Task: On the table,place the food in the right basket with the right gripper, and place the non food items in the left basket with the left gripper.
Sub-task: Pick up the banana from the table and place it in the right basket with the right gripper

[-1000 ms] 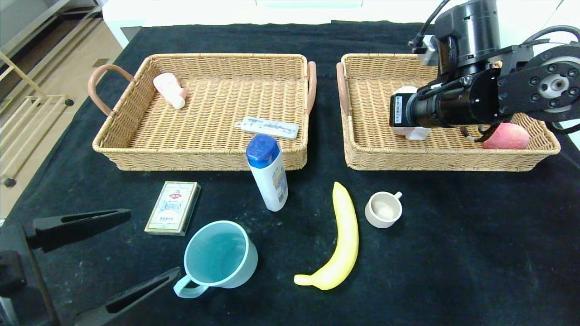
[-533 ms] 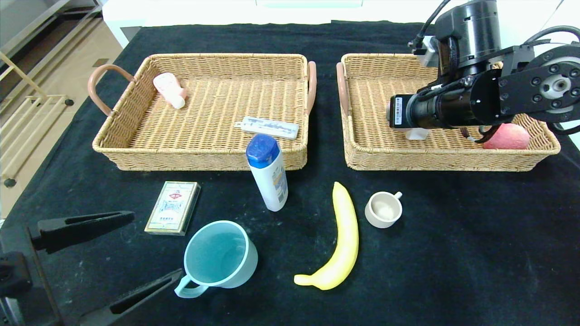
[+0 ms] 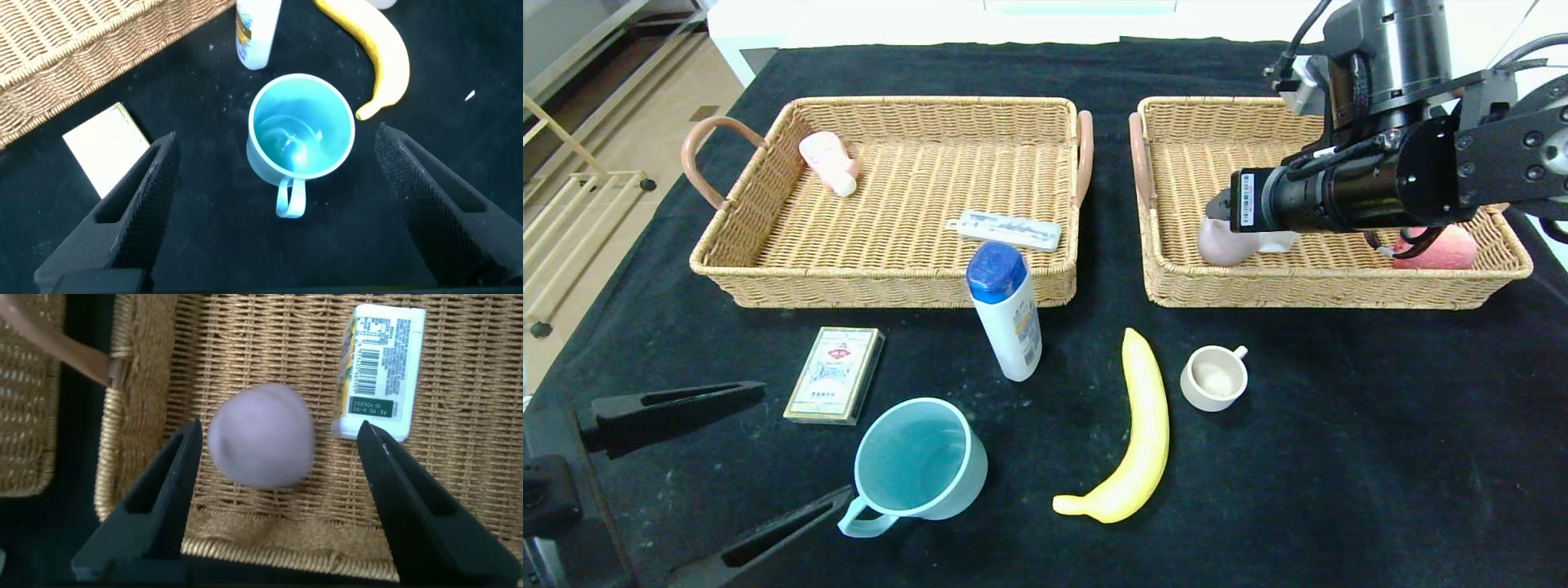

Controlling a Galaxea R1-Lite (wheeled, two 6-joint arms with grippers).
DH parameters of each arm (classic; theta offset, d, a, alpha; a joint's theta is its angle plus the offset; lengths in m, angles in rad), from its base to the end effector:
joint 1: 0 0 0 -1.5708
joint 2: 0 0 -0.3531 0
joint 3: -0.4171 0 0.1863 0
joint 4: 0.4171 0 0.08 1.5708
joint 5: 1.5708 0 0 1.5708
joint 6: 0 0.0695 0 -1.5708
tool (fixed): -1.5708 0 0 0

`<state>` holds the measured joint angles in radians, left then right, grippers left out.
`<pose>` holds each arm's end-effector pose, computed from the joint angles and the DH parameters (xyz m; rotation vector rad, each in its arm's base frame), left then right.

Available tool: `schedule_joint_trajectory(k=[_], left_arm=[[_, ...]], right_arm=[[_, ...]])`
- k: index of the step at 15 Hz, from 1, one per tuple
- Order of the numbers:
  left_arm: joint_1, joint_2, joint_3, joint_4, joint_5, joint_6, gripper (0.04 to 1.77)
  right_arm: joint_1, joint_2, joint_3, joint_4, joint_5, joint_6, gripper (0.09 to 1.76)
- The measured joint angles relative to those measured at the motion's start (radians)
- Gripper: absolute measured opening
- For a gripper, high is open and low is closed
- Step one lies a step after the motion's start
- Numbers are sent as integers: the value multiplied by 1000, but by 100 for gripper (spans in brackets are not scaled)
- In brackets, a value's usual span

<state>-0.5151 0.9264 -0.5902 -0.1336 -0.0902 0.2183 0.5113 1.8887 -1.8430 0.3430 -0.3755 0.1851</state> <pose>0.1011 -0.0644 0.2673 0.2543 0.1346 -0.6232 0.3769 0.1822 0.3482 0.0160 0.3618 0.1009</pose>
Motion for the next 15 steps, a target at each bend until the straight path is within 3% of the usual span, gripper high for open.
schedule_joint_trajectory(k=[5,10,15], left_arm=[[0,0,1,0,0,0,172],[0,0,1,1,0,1,172],[0,1,3,1,0,10,172]], right_arm=[[96,-67,24,137,-4,19,155],[301,-102,28,394,-94,254,162],[448,-76,27,481,-100,453,167]])
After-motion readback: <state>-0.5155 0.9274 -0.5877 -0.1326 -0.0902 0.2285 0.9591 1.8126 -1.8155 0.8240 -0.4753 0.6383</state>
